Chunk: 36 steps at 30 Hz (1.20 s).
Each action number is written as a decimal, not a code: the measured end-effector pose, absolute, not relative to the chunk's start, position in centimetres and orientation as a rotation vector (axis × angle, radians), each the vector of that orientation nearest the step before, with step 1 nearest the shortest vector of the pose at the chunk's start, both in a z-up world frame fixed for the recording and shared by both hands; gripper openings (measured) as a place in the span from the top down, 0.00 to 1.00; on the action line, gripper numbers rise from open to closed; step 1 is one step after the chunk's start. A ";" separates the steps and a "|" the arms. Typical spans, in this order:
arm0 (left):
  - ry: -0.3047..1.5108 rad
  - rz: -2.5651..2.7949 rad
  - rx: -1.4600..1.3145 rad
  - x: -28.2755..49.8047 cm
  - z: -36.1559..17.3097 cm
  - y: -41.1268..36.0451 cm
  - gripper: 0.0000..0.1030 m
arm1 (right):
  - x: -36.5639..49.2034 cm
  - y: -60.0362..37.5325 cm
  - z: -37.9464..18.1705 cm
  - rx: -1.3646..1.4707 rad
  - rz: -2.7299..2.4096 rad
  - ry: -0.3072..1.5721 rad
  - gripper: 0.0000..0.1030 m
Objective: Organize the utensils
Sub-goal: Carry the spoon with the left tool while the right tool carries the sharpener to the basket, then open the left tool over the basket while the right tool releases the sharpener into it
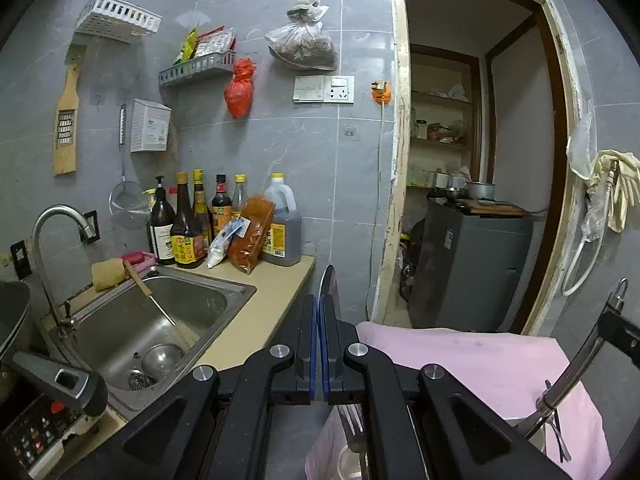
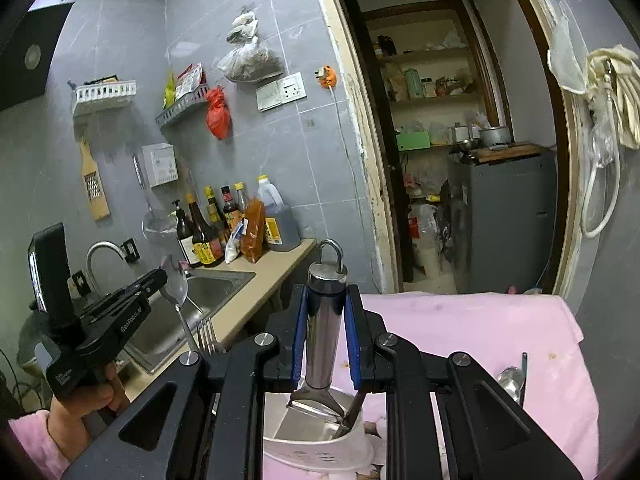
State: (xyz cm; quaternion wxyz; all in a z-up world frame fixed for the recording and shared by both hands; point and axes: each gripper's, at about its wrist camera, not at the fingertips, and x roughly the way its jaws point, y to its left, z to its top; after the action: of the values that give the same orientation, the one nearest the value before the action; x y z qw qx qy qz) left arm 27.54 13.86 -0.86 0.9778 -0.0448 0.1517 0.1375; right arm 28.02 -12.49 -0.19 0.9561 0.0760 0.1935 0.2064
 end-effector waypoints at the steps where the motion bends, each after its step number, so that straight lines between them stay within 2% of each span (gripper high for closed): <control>1: 0.306 0.280 -0.084 27.4 -1.0 13.7 0.98 | 27.9 -12.4 -0.1 0.146 0.418 0.393 0.84; 10: 0.336 0.255 -0.012 27.0 -2.4 11.3 0.98 | 27.5 -12.4 0.7 0.139 0.417 0.384 0.84; 18: 0.355 0.247 -0.007 26.7 -2.8 10.4 0.97 | 26.4 -11.2 0.3 0.225 0.142 0.408 0.84; 29: 0.414 0.148 -0.069 26.7 -3.5 12.2 0.96 | 27.4 -11.1 -1.5 0.238 0.263 0.487 0.83; 30: 0.420 0.138 -0.079 26.7 -3.5 12.3 0.96 | 27.5 -11.1 -1.6 0.229 0.270 0.493 0.82; 33: 0.461 0.108 -0.108 27.0 -3.8 12.6 0.95 | 27.8 -11.4 -1.9 0.244 0.312 0.506 0.64; 36: 0.516 0.086 -0.134 27.3 -4.5 12.6 0.92 | 27.7 -11.8 -1.9 0.255 0.331 0.504 0.62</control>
State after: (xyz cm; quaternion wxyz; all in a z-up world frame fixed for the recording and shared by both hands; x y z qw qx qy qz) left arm 27.30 12.59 -4.51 0.9637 -0.0663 0.2550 0.0425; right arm 27.75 -11.77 -1.88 0.9469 0.1253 0.2475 0.1624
